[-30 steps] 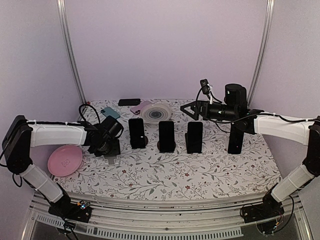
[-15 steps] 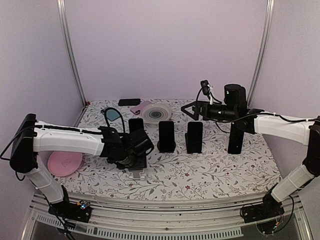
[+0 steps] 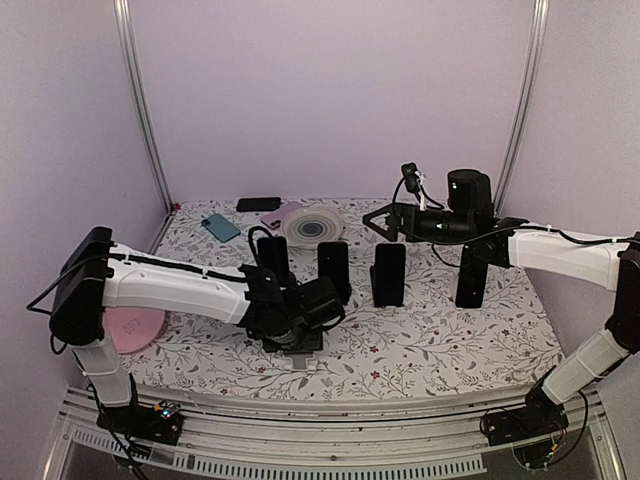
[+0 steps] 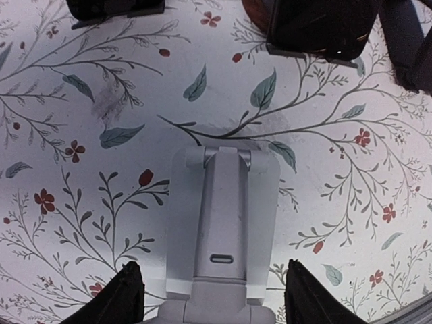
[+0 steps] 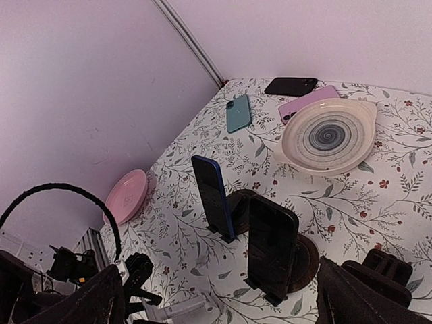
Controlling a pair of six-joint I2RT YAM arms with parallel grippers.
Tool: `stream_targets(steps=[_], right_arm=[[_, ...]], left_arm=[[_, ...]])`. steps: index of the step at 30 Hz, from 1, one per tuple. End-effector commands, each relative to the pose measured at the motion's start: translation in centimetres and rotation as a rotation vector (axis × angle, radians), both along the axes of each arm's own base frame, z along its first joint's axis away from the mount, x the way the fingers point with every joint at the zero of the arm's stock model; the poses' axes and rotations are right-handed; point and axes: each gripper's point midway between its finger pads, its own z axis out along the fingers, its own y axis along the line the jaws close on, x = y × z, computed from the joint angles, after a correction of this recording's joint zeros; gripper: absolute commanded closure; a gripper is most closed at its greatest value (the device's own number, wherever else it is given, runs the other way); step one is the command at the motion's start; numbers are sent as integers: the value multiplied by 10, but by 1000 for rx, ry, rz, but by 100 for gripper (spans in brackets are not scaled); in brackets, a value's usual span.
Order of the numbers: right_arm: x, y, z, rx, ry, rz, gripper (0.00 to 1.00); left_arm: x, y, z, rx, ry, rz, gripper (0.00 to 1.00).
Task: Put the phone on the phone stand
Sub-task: Place the phone stand at the center of the board, then move the phone to the center of the board.
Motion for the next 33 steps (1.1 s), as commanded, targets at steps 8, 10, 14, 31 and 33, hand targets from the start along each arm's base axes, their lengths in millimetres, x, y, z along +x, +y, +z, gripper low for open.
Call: stream_targets(steps=[8, 10, 14, 31, 33], right_arm=[[4, -4, 12, 7, -17, -21, 1], [4, -4, 12, 7, -20, -22, 1], [4, -4, 13, 5, -25, -23, 1], [11, -3, 16, 5, -37, -32, 1], [13, 0, 16, 7, -34, -31, 1]], left_arm=[[3, -23, 10, -42, -37, -51, 5], [3, -23, 14, -45, -43, -60, 4], [1, -23, 21, -52, -50, -88, 3], [2, 8, 76, -136, -171, -111, 3], [7, 15, 85, -153, -190, -102, 3]])
